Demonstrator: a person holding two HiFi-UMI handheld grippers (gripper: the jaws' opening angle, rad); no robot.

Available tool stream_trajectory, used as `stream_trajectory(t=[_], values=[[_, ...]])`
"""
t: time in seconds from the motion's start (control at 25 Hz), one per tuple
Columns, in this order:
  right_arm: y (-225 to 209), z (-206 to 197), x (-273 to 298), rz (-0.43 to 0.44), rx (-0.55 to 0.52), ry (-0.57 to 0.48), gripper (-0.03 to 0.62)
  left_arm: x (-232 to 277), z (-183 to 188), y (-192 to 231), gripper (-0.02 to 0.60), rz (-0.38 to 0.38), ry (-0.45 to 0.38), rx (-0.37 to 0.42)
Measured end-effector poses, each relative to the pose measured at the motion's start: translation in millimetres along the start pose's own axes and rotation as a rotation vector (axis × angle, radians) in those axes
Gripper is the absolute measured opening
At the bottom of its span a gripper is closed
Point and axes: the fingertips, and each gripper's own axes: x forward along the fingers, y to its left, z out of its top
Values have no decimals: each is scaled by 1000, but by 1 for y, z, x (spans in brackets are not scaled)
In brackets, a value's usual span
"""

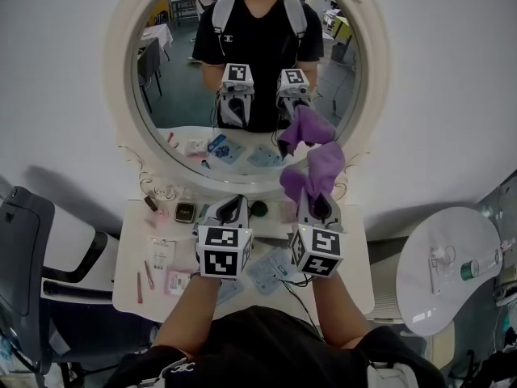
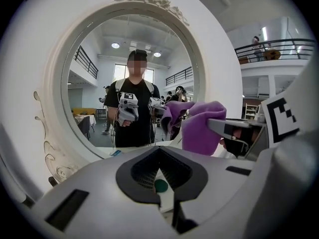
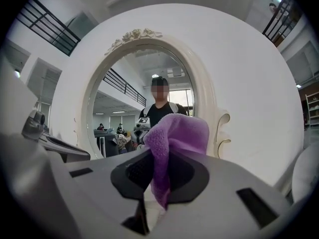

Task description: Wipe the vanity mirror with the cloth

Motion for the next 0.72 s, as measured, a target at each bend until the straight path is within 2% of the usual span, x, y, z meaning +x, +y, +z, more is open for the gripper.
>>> stream_trajectory(t=[0.72], values=[[22,-13,3,75,6,37,53,-6,-2,3,-3,13,6,6]])
